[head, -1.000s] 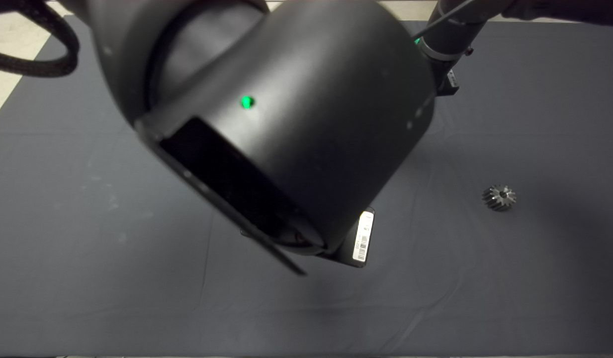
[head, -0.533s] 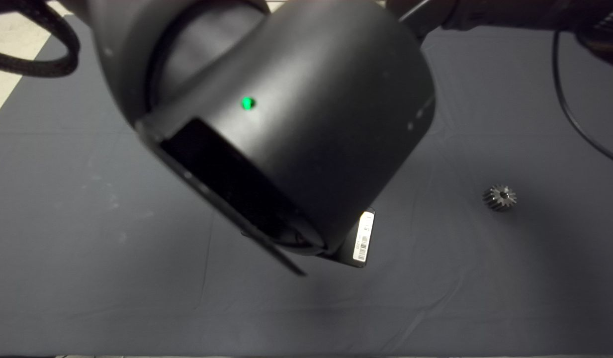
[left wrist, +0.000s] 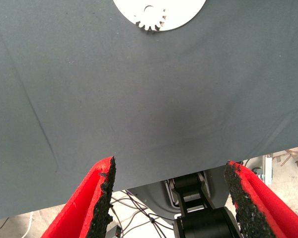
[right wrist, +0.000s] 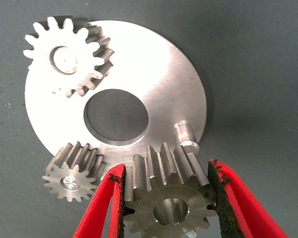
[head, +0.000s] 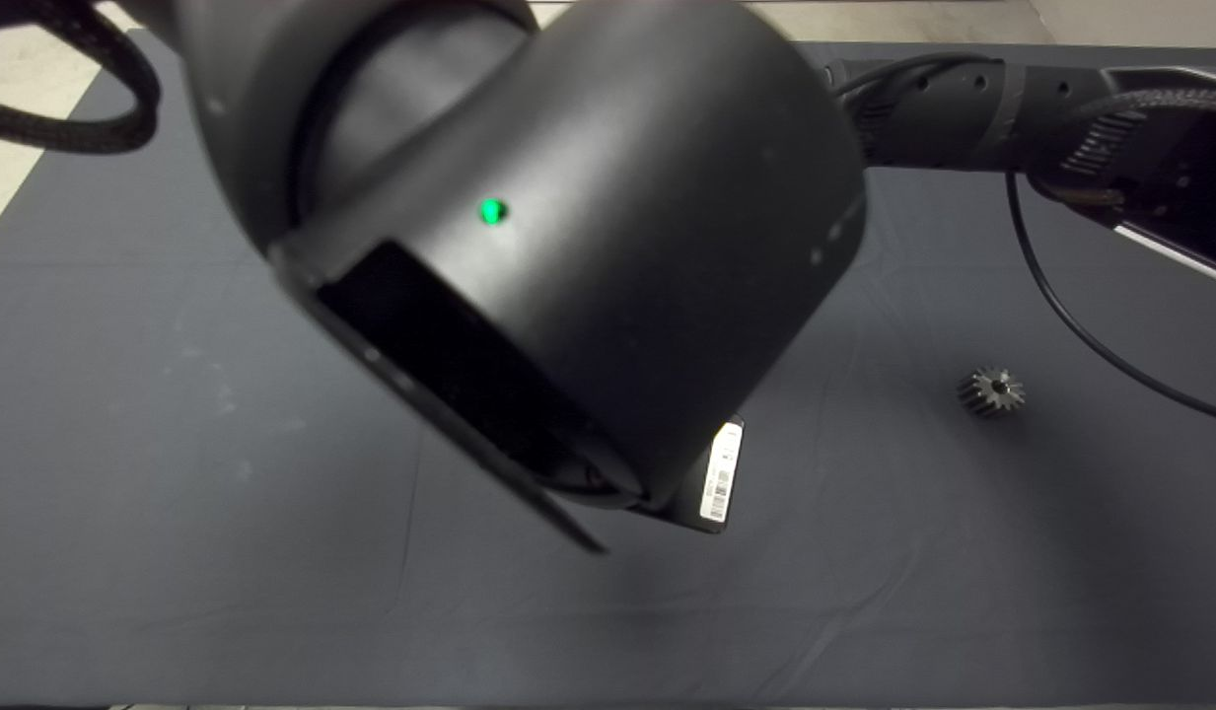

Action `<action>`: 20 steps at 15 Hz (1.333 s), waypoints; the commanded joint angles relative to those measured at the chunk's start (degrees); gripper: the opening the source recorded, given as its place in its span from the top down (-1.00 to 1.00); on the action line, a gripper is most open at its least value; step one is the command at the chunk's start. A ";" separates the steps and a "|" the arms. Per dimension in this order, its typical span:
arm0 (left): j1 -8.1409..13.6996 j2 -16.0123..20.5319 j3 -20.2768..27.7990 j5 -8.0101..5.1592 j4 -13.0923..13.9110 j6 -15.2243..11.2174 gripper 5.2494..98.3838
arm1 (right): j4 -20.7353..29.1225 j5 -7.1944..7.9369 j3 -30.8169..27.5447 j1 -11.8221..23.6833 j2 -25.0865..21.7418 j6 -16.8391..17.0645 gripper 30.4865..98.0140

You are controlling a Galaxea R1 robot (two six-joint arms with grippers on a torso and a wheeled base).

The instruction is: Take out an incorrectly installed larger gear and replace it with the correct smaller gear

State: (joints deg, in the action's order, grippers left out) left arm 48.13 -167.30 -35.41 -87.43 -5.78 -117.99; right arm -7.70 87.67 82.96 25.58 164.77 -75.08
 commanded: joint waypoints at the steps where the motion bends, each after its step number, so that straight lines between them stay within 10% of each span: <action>1: 1.06 -0.09 0.36 -4.06 0.33 -0.04 -0.06 | -0.56 3.64 -0.27 1.67 -0.19 -0.68 0.85; 20: 1.05 -0.01 0.45 -4.06 0.24 -0.13 -0.06 | -10.84 3.65 -6.60 -1.05 -2.38 -1.87 0.85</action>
State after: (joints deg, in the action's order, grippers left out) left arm 48.13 -167.30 -35.41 -87.43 -5.80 -117.99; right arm -16.67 87.67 77.31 22.85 162.34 -76.46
